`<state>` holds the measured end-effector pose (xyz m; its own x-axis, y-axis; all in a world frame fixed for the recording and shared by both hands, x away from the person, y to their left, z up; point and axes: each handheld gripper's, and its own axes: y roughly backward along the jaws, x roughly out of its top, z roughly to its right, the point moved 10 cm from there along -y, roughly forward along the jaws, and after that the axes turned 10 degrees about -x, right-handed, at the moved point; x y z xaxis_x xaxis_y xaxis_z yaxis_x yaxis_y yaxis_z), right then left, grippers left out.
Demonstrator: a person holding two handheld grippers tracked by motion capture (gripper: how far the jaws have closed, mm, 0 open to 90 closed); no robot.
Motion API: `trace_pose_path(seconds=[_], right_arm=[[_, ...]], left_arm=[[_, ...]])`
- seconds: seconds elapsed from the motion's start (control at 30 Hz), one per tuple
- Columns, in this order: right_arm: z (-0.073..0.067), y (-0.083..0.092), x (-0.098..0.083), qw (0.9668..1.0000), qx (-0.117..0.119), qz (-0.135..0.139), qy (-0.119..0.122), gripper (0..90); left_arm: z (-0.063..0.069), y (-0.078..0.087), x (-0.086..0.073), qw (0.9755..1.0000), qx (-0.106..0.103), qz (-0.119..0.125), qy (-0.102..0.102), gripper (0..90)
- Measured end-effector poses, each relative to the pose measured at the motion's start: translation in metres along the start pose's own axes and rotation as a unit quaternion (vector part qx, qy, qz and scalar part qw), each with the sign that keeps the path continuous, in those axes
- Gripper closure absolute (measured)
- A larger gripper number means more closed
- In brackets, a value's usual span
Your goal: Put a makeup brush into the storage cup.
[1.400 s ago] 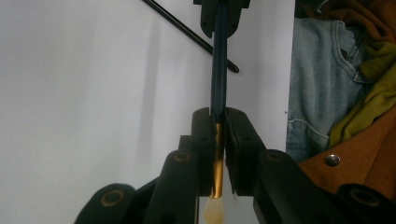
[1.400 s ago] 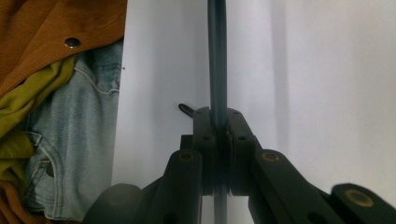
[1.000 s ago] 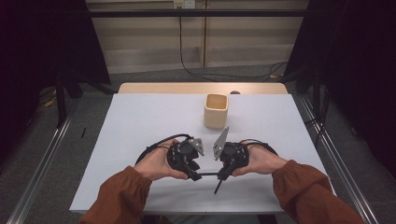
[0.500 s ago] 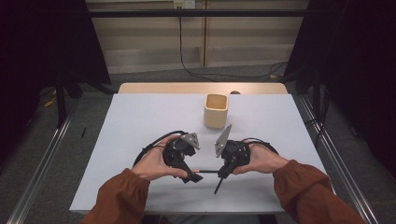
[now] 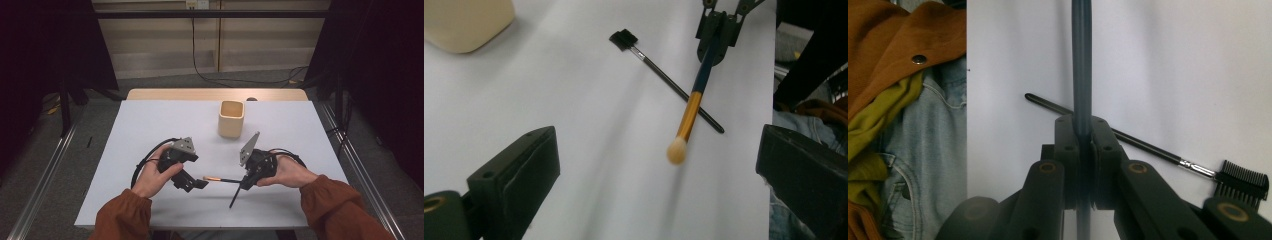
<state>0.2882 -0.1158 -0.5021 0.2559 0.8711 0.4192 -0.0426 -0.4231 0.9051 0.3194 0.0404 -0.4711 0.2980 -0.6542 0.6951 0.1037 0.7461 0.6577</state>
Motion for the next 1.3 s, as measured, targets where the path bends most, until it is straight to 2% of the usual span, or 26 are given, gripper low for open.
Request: trace_pose_path(seconds=[0.17,0.27,0.33,0.37,0.47,0.53,0.63,0.77,0.87,1.03,1.13,1.3], right_arm=[[-0.001,0.004,-0.006,0.9999,-0.004,0.013,-0.006,84.7],[0.0,0.006,-0.01,0.9997,-0.006,0.015,-0.016,84.7],[0.001,0.004,-0.013,0.9997,-0.004,0.021,-0.015,84.7],[0.001,0.003,-0.015,0.9996,-0.005,0.019,-0.022,84.7],[0.001,0.0,-0.018,0.9994,-0.005,0.024,-0.026,84.7],[0.001,0.002,-0.018,0.9992,-0.008,0.029,-0.028,84.7],[0.002,0.006,-0.018,0.9986,-0.012,0.04,-0.033,84.7],[0.002,0.008,-0.022,0.9975,-0.017,0.049,-0.049,84.7],[0.001,0.004,-0.03,0.9972,-0.022,0.045,-0.056,84.7],[-0.001,0.004,-0.036,0.9954,-0.024,0.064,-0.066,84.7],[-0.002,0.008,-0.035,0.9939,-0.025,0.082,-0.07,84.7],[-0.003,0.012,-0.032,0.9899,-0.028,0.113,-0.08,84.8]], left_arm=[[-0.001,0.004,-0.009,0.9999,0.01,0.009,0.011,3.7],[-0.001,0.006,-0.01,0.9994,0.02,0.023,0.015,3.7],[0.0,0.007,-0.012,0.9992,0.026,0.026,0.016,3.6],[0.0,0.007,-0.014,0.9992,0.028,0.024,0.015,3.6],[-0.002,0.008,-0.016,0.9984,0.034,0.038,0.025,3.6],[-0.003,0.009,-0.019,0.9982,0.04,0.037,0.028,3.6],[-0.001,0.01,-0.021,0.9981,0.029,0.04,0.037,3.6],[0.001,0.013,-0.021,0.9975,0.039,0.048,0.033,3.6],[0.002,0.017,-0.022,0.9967,0.048,0.057,0.034,3.6],[0.001,0.019,-0.025,0.9956,0.057,0.066,0.036,3.1],[0.002,0.017,-0.028,0.9959,0.059,0.06,0.034,3.1],[0.001,0.018,-0.031,0.9952,0.06,0.065,0.041,3.1]])
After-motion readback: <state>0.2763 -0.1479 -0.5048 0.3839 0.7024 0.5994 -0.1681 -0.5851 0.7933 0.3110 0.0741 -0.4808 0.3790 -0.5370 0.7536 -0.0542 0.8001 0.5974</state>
